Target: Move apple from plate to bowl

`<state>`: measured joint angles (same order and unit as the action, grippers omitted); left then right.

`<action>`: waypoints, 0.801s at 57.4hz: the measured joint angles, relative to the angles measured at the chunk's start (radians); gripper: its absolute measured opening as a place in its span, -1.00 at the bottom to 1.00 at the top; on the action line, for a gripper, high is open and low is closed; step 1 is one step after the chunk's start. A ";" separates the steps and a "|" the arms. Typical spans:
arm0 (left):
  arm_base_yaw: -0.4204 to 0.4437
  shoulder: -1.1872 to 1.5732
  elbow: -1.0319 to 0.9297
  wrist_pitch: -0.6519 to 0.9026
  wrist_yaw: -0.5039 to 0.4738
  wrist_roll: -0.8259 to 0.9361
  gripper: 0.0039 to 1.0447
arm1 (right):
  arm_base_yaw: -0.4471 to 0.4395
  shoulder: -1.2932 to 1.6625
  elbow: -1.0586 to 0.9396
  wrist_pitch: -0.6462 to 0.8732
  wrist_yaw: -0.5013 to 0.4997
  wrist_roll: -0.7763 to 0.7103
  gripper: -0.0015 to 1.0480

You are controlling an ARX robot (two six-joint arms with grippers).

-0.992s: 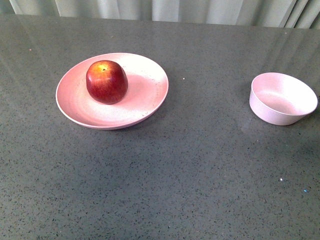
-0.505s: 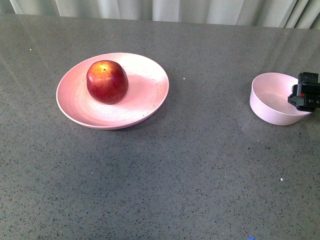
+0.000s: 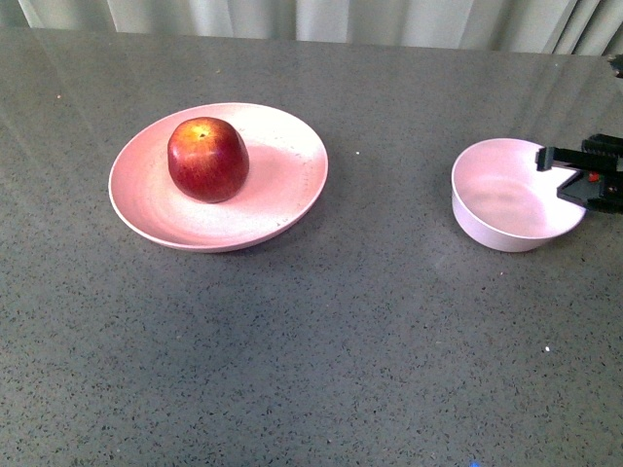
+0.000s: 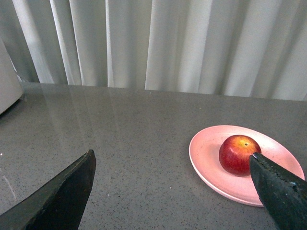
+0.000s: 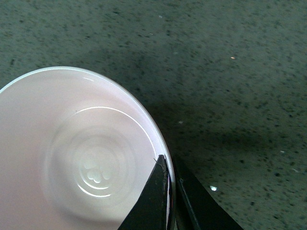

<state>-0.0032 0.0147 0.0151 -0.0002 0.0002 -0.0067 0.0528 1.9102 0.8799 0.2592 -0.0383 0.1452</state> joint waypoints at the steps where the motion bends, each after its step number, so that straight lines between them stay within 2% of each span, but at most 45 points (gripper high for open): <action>1: 0.000 0.000 0.000 0.000 0.000 0.000 0.84 | 0.009 0.000 0.005 -0.003 0.001 0.006 -0.97; 28: 0.000 0.000 0.000 0.000 0.000 0.000 0.84 | 0.211 0.119 0.174 -0.061 0.066 0.150 -0.97; 46: 0.000 0.000 0.000 0.000 0.000 0.000 0.84 | 0.236 0.153 0.211 -0.071 0.084 0.167 -0.96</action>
<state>-0.0032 0.0147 0.0151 -0.0002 0.0002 -0.0067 0.2886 2.0628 1.0904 0.1886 0.0452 0.3126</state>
